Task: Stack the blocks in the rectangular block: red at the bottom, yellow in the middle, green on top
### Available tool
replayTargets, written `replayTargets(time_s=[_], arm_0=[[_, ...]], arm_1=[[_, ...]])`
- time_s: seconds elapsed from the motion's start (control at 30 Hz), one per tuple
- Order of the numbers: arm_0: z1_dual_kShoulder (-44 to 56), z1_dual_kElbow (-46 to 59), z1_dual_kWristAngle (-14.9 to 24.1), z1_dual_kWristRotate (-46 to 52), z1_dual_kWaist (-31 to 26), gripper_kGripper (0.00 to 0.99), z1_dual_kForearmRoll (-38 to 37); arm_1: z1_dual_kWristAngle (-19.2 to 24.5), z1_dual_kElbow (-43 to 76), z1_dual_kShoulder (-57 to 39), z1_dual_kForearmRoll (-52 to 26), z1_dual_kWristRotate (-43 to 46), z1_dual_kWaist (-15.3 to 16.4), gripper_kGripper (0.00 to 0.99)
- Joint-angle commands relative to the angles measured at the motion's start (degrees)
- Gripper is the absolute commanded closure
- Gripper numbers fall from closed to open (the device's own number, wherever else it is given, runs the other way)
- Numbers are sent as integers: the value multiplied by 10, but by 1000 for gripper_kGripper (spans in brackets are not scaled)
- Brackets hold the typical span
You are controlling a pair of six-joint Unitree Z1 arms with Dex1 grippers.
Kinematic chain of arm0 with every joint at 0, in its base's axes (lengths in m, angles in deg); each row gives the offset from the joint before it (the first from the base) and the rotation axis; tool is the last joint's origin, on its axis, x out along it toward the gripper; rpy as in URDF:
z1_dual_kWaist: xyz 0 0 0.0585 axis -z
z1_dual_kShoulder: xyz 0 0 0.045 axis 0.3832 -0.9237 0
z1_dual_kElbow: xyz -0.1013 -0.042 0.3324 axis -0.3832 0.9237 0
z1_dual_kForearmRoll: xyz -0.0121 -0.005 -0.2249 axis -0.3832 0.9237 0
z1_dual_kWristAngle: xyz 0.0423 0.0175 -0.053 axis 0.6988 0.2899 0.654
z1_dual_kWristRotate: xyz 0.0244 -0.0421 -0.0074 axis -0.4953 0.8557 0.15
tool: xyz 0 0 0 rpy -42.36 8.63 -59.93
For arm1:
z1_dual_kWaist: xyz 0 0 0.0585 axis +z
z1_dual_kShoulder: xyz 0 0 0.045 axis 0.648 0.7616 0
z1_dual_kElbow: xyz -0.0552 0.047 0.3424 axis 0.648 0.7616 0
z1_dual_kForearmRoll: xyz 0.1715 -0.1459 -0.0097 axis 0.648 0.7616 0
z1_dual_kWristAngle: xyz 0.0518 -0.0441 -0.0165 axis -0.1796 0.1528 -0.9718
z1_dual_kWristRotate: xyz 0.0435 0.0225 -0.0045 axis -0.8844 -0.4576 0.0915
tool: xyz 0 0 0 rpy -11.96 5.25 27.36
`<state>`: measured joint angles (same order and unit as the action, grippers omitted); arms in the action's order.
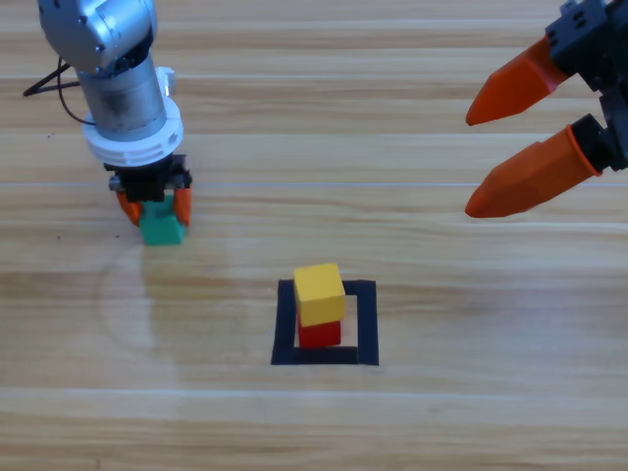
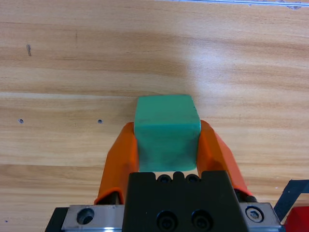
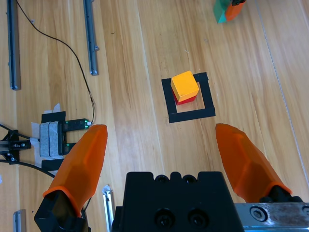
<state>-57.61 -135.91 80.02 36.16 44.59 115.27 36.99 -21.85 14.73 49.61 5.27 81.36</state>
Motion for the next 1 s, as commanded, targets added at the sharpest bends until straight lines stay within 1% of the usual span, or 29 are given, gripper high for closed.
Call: replayTargets(time_s=[0.03,0.07,0.1,0.17,0.27,0.37,0.47,0.53,0.63,0.83,1.0], arm_0=[[-14,9,9,-16,-9,792,5],[-9,7,11,-18,-10,883,12],[-6,6,10,-22,-10,886,13],[-7,-21,10,-23,-9,886,38],[-17,-104,10,-24,3,887,109],[-25,-215,6,-22,20,887,195],[-18,-271,-11,-11,37,887,242],[-7,-271,-23,-3,55,887,245],[3,-256,-28,13,80,887,245],[17,-229,-31,75,142,887,246],[36,-228,-35,104,170,901,247]], arm_1=[[-1,3,29,8,-3,17,4],[-1,3,29,8,-3,17,4],[-1,3,28,8,-3,17,4],[-1,2,28,8,-3,17,4],[-1,2,27,8,-3,17,4],[-1,2,27,8,-3,17,4],[-1,2,26,8,-3,17,4],[-1,3,27,8,-3,17,4],[0,3,26,9,-3,17,4],[0,3,26,11,-3,17,4],[1,3,24,14,-3,17,4]])
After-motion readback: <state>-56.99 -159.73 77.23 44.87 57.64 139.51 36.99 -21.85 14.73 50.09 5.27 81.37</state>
